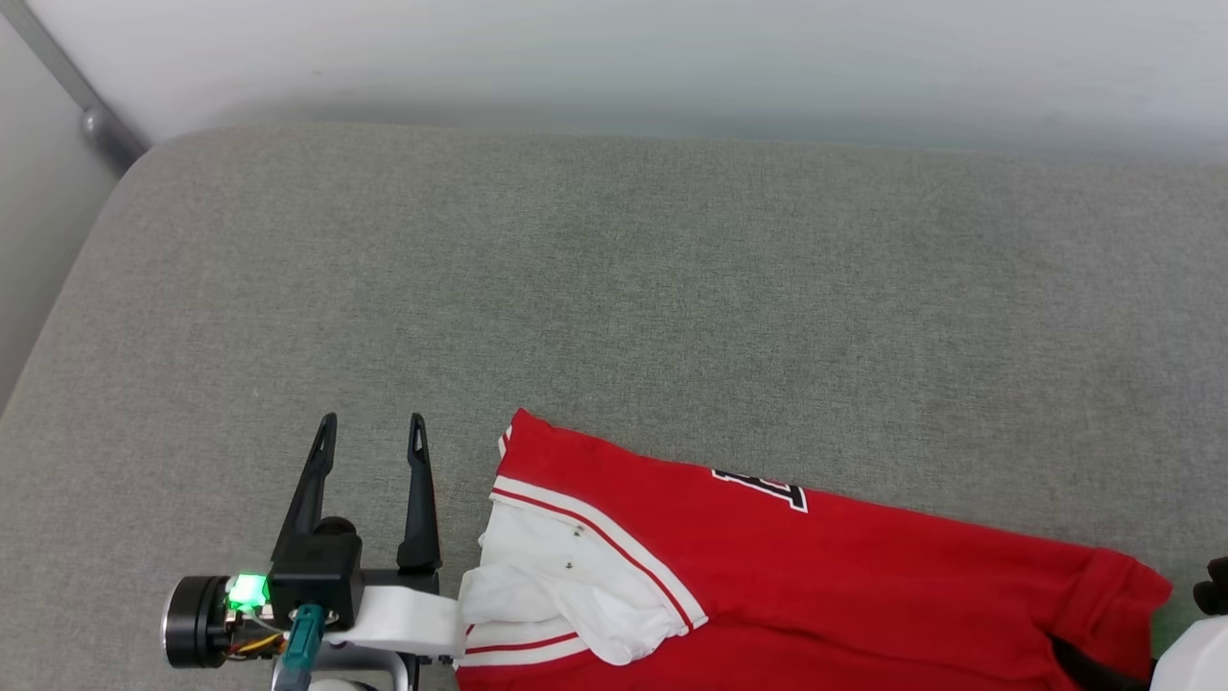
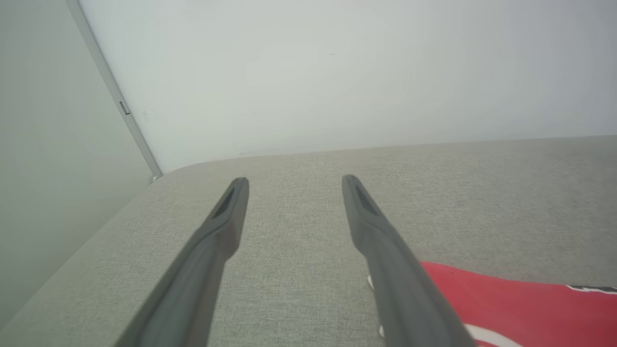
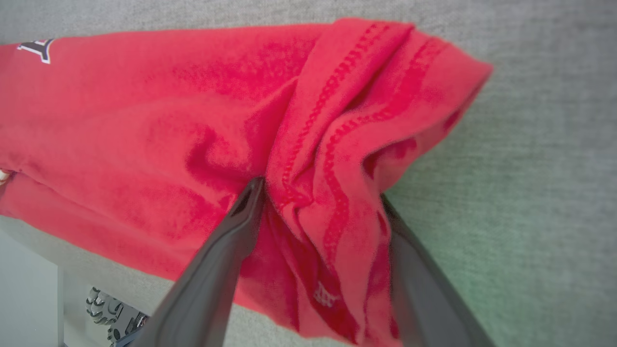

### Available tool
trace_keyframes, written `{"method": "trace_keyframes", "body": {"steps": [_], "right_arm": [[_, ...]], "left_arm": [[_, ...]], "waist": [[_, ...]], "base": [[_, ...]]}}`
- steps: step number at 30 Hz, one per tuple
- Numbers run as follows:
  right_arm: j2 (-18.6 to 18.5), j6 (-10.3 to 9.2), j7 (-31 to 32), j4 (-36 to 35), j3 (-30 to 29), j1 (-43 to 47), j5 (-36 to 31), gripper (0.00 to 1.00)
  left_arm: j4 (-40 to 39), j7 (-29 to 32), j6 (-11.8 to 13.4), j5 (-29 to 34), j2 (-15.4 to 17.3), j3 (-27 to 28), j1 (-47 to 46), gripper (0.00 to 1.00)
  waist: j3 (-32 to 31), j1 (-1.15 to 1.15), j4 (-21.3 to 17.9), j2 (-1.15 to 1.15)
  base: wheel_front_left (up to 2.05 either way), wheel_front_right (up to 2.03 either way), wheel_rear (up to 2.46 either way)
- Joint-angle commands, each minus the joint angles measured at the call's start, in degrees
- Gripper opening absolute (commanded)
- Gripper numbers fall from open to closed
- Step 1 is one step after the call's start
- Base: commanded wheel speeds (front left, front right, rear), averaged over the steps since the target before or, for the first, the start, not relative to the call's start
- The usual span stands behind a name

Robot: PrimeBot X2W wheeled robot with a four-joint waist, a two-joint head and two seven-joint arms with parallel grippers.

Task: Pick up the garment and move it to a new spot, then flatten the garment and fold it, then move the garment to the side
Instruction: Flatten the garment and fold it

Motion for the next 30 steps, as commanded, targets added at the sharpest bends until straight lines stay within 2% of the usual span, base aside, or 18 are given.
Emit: {"method": "trace_keyframes", "body": {"steps": [1, 9, 14, 22, 26, 30], "right_arm": [[2.62, 0.77, 1.09, 0.73, 3.13, -0.02, 1.06, 0.02], [-2.78, 0.41, -0.65, 0.65, -0.33, -1.14, 2.51, 0.00], [-5.48, 0.41, -0.95, 1.19, -2.82, -1.55, 3.30, 0.00], [-10.28, 0.41, 2.10, 4.85, -8.43, -0.09, 3.35, 0.00], [-11.60, 0.41, 3.94, 5.62, -10.49, 0.46, 2.16, 0.00], [-10.92, 0.41, 5.36, 1.96, -10.53, 1.16, 1.19, 0.00]], "left_arm": [[-0.01, -0.13, -0.47, 1.29, -0.84, 1.08, 1.12, 1.00], [0.19, -0.14, -3.85, 7.06, -5.42, 6.77, 5.40, 1.00], [-0.20, -0.14, -6.01, 9.56, -6.95, 9.67, 7.50, 1.00], [0.41, -0.14, -8.98, 12.59, -8.84, 12.29, 9.91, 1.00], [0.70, -0.14, -9.98, 13.68, -9.55, 12.81, 10.27, 1.00], [0.90, -0.14, -10.73, 14.41, -10.07, 13.43, 10.71, 1.00]], "waist": [[-0.23, 0.00, 0.12, 0.00], [-2.13, 0.00, 0.12, 0.00], [-3.45, 0.00, -0.39, 0.00], [-4.78, 0.00, -0.60, 0.00], [-5.19, 0.00, -0.55, 0.00], [-5.41, 0.00, -0.52, 0.00]], "base": [[0.00, 0.00, 0.00], [0.00, 0.00, 0.00], [0.00, 0.00, 0.00], [0.00, 0.00, 0.00], [0.00, 0.00, 0.00], [0.00, 0.00, 0.00]]}}
